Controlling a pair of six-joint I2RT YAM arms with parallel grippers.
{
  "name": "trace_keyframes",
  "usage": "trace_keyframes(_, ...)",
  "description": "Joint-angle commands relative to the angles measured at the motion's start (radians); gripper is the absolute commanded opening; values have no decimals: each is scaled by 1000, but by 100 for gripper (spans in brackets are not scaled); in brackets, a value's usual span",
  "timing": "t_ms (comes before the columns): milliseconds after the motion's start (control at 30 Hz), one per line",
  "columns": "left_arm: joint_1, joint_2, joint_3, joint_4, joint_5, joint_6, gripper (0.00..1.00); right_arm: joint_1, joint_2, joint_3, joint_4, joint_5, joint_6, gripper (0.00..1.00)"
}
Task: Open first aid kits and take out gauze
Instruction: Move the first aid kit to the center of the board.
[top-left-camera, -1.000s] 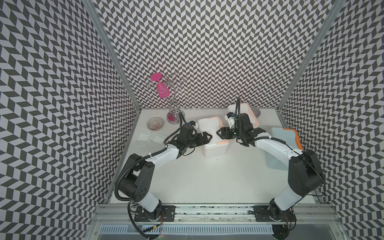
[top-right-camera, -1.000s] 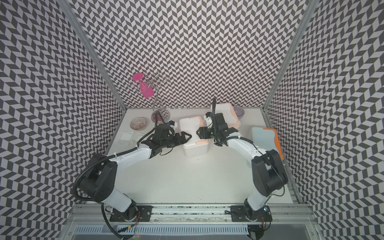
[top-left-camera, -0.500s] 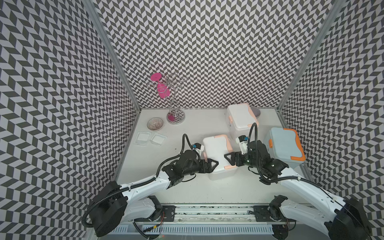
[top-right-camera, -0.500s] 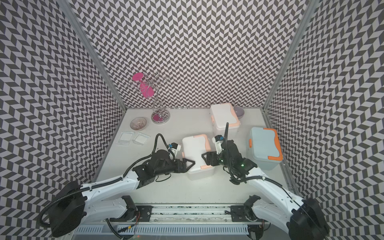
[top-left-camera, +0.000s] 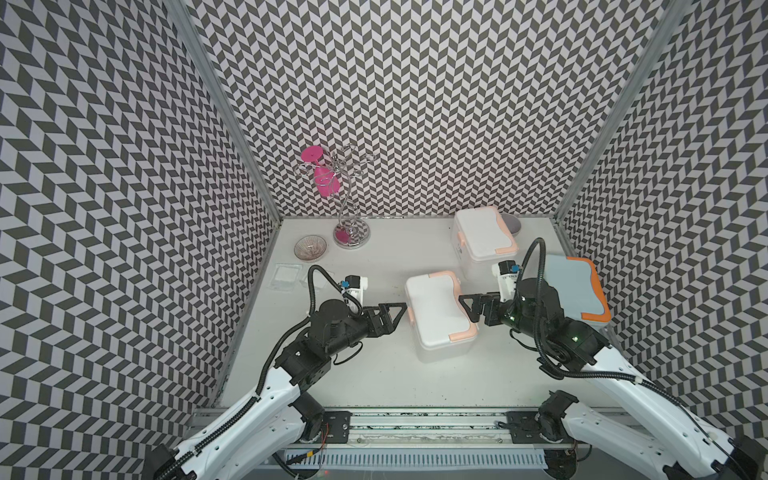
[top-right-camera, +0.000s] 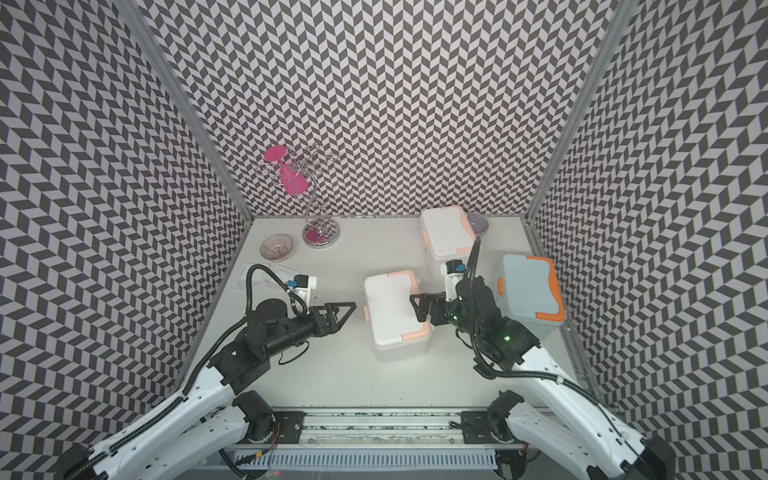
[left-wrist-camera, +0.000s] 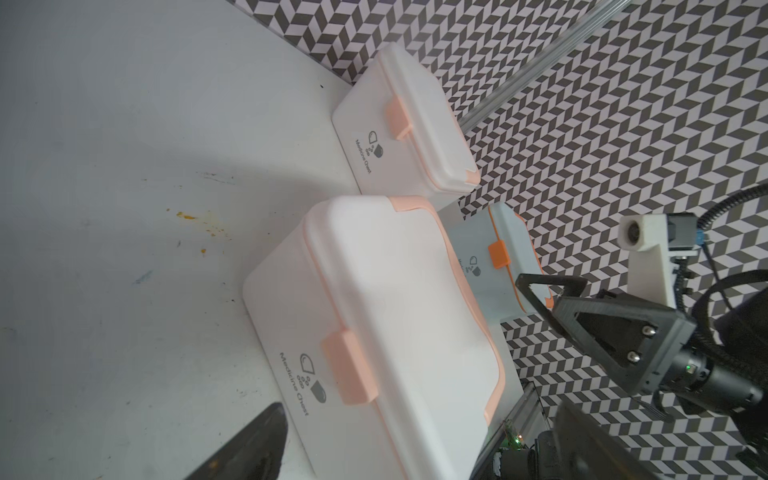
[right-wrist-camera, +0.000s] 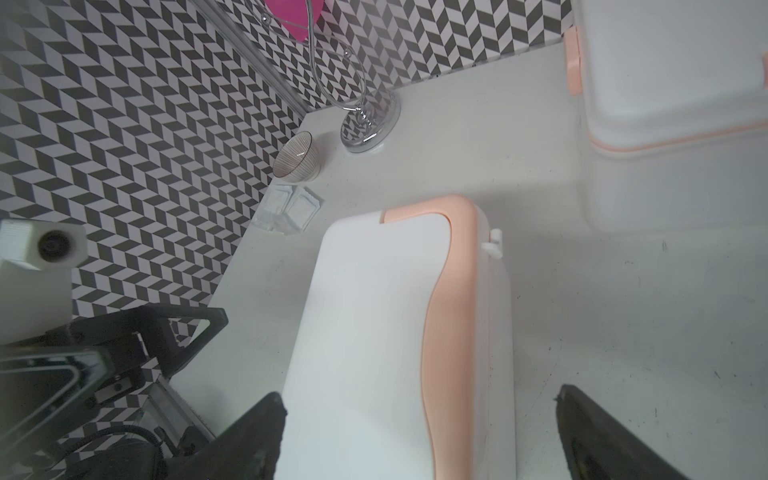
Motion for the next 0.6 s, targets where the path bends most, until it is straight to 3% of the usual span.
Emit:
trace_keyframes(0, 21, 6, -12, 14, 78, 17, 100, -6, 58, 24, -9, 35, 37, 100)
trace_keyframes(233, 41, 121, -52, 162, 165, 9, 100, -22, 165, 7, 76, -18, 4, 100)
trace_keyframes(367, 85, 202, -89, 260, 292, 12, 97, -29, 237, 15, 114, -70, -32, 100)
trace_keyframes(567, 95, 246, -148, 380, 315, -29, 97, -31, 345, 56, 126, -185, -151, 100)
